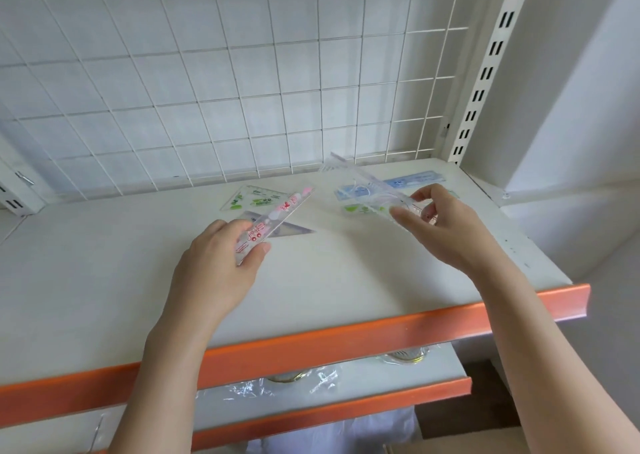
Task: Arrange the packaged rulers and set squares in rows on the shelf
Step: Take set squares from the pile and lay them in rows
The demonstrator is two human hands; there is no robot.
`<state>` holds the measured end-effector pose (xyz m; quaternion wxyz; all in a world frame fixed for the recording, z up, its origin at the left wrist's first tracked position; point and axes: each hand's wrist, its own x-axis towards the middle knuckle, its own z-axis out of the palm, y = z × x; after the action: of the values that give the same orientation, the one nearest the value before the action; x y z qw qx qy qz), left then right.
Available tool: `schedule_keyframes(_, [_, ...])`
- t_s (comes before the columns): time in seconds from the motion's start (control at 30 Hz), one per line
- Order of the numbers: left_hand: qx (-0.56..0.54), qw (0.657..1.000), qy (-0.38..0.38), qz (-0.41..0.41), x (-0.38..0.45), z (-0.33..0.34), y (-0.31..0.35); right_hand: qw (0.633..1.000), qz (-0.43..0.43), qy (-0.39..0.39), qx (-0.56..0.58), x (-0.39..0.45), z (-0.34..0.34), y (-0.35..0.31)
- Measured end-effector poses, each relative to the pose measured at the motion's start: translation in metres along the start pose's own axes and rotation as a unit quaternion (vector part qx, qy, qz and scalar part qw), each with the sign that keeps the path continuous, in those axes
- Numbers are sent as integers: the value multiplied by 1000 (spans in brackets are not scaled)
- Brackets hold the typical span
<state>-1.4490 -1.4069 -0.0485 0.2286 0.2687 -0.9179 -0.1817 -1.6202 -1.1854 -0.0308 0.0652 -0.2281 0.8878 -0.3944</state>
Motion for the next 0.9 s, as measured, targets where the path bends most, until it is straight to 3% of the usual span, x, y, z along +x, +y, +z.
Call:
schedule_keyframes(0.5, [11, 1000, -17, 23, 19, 13, 33, 969, -122, -121, -176, -6, -35, 47])
schedule_keyframes(0.9, [-30, 989, -77, 119, 24, 33, 61, 966, -141, -148, -159, -12, -48, 59])
